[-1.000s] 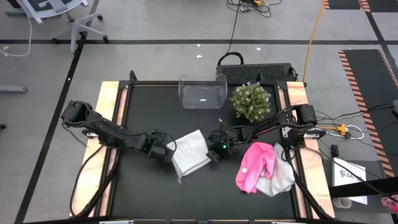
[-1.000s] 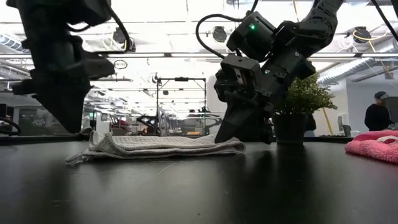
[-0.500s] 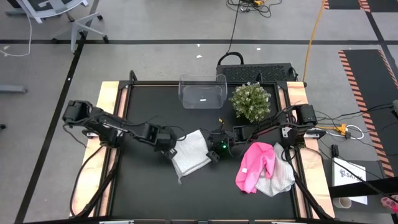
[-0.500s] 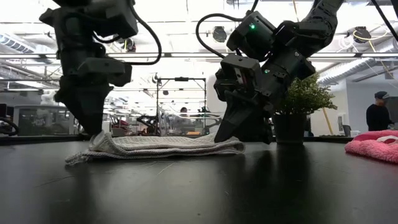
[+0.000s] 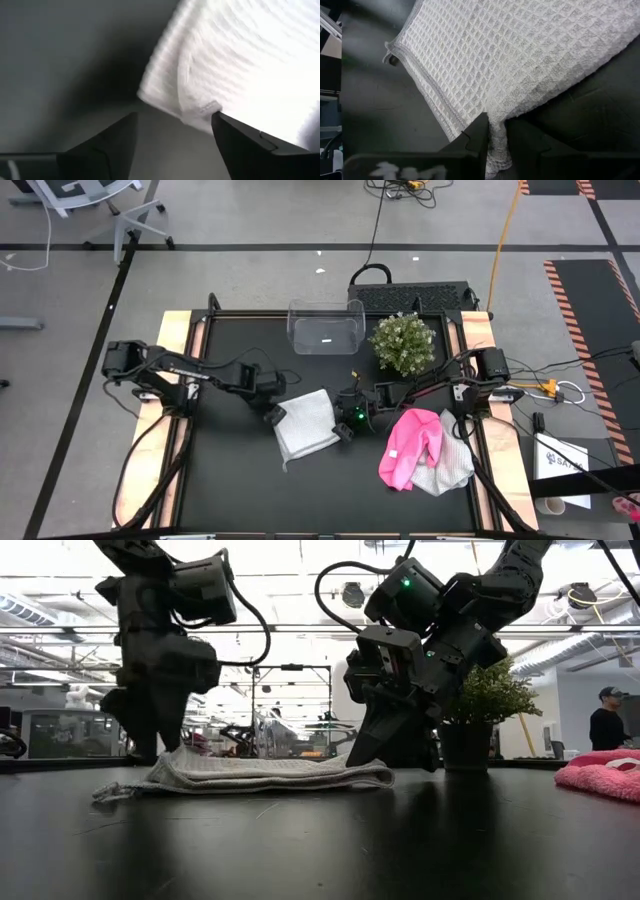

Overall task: Fold microfiber towels
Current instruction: Put the folded gray towel into the transparent bin

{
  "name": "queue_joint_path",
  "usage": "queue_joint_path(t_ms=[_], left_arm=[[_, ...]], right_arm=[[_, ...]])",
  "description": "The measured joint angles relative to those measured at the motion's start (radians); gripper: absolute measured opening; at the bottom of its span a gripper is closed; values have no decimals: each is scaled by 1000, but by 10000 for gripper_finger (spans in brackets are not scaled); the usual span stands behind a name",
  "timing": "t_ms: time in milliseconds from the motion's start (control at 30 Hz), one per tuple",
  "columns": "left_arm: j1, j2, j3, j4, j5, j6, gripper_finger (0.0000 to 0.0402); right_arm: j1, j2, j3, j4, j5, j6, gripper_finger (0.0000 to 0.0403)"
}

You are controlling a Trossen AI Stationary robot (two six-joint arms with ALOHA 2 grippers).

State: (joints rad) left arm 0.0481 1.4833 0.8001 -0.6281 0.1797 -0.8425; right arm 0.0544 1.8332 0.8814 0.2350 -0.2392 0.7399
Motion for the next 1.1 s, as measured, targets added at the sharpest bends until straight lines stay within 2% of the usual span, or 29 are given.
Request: queue_joint_path(t_ms=[67, 167, 300, 433, 500, 800, 1100], left_arm=[[0, -8, 0, 3, 47, 0, 265], [0, -31, 0, 14, 51, -2, 270], [5, -78, 0, 36, -13, -5, 268], [5, -97, 0, 29, -131, 22, 267], [6, -91, 0, 29, -140, 30, 267], [5, 12, -1, 64, -118, 41, 267], [10, 116, 3, 134, -49, 56, 266]], right_arm=[[0, 0, 0, 0, 0, 0, 57], [0, 0, 0, 0, 0, 0, 57], [0, 0, 0, 0, 0, 1, 57], [0, 0, 0, 0, 1, 6, 57], [0, 0, 0, 0, 1, 7, 57], [0, 0, 0, 7, 1, 7, 57], [0, 0, 0, 30, 1, 30, 57]])
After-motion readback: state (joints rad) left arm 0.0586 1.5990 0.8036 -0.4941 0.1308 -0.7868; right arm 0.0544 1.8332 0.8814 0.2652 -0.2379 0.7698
